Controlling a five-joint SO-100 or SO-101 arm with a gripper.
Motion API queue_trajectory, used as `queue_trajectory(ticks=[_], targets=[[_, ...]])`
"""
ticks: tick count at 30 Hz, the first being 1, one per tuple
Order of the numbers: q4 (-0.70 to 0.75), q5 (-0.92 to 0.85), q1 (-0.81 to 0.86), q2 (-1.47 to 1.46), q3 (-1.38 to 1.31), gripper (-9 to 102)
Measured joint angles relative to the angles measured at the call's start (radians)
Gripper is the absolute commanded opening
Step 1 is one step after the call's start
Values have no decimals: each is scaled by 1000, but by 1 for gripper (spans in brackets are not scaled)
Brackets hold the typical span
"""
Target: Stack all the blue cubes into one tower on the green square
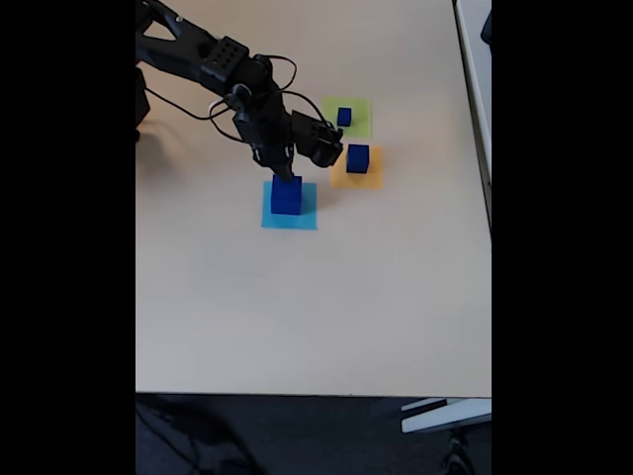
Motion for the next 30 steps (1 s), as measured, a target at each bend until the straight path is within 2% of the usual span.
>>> queue_trajectory(ticks=[30], targets=[[-28, -18, 31, 2, 15, 4]])
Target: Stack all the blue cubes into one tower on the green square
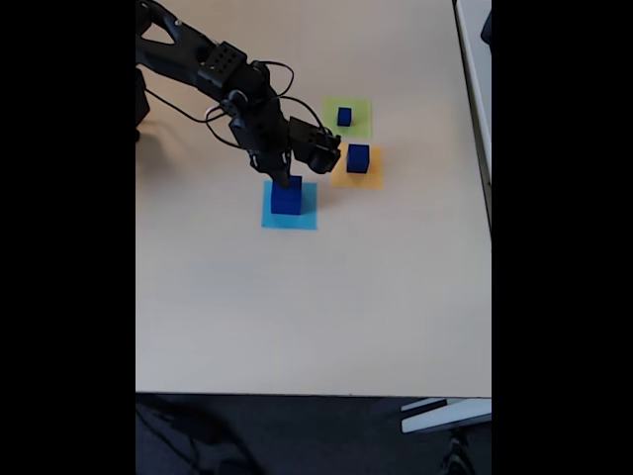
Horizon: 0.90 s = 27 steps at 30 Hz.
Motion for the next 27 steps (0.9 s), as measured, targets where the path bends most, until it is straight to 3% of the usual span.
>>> queue_trajectory(ticks=[18, 27], targets=[[-21, 0, 0, 0, 15, 7], [-40, 0, 0, 0, 28, 14]])
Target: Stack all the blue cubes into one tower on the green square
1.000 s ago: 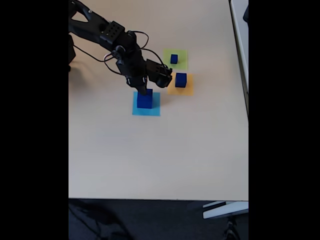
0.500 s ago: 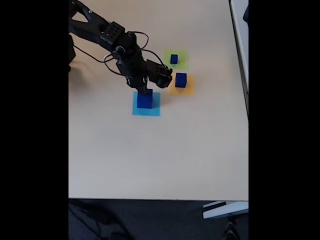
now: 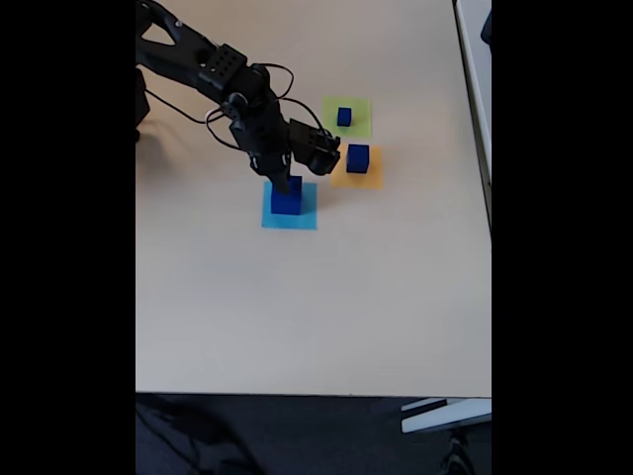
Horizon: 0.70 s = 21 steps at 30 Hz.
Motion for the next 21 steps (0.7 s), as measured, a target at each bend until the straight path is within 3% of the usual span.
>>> queue_trajectory(ticks=[21], targets=[[-14, 72, -110, 69, -112, 20]])
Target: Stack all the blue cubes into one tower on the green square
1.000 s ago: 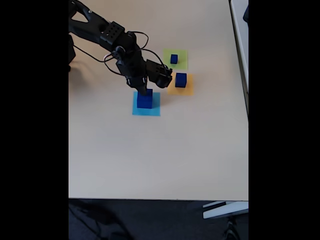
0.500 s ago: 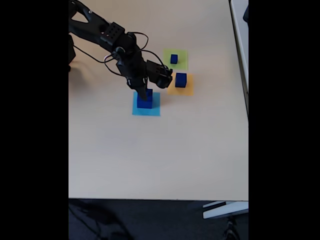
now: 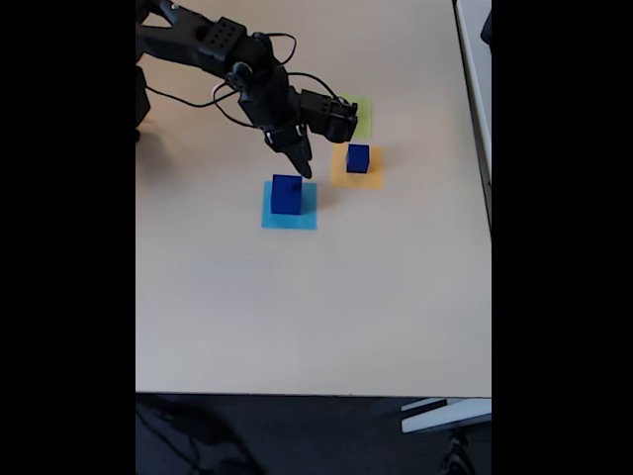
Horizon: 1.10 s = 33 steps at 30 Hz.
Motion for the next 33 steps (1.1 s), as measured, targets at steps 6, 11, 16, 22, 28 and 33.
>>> queue_trajectory(ticks=[6, 11, 16, 22, 28, 33], targets=[[2, 81, -97, 0, -71, 23], [-17, 161, -218, -31, -121, 28], [-94, 229, -290, -152, -129, 30], [-179, 301, -337, -301, -138, 30], [-189, 374, -374, -370, -169, 30], [-189, 408, -393, -399, -196, 30]])
